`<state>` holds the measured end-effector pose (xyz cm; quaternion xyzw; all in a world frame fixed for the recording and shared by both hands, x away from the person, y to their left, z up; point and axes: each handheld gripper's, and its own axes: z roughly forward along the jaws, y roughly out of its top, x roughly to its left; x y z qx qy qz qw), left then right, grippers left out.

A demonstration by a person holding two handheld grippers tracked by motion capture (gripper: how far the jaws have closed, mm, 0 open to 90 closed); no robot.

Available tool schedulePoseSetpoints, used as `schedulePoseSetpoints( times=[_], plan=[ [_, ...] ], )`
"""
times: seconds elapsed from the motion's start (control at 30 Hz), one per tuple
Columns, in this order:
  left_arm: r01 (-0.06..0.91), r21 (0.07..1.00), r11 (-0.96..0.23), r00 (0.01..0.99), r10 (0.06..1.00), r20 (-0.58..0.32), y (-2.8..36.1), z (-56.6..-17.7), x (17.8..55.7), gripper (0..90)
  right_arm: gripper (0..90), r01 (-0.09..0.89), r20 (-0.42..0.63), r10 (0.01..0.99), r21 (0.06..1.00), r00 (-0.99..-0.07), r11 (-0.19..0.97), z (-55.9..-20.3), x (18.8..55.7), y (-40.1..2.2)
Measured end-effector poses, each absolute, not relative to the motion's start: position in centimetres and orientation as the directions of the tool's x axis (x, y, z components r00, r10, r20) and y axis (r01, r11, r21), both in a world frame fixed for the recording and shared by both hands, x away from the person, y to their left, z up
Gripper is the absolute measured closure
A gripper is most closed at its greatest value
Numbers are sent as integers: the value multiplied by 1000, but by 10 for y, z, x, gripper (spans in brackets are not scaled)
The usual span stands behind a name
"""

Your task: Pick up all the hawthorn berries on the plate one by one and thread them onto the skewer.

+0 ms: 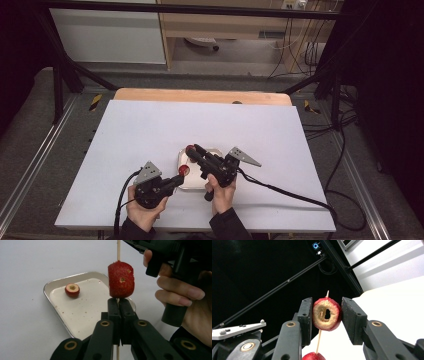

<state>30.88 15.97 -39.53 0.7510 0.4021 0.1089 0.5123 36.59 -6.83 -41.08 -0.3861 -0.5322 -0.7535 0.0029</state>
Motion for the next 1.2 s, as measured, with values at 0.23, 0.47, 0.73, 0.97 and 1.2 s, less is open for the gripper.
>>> schedulePoseSetpoints(
  times=[0.23, 0.47, 0.73, 0.97, 1.2],
  plan=[
    [493, 854, -164, 657, 714, -242, 161, -397, 310, 891, 629, 422, 586, 407, 800, -701, -426, -413, 364, -67],
    [480, 862, -162, 661, 713, -234, 161, -396, 311, 891, 630, 451, 593, 396, 799, -701, -397, -418, 361, -65],
    [463, 872, -156, 666, 710, -227, 165, -392, 313, 890, 623, 451, 570, 408, 819, -714, -354, -412, 359, -60],
    [466, 865, -185, 671, 711, -209, 171, -402, 322, 887, 375, 406, 473, 512, 880, -717, -246, -401, 362, -72],
    [470, 857, -210, 671, 717, -192, 177, -409, 326, 885, 174, 417, 372, 611, 906, -699, -75, -392, 370, -92]
  ],
)
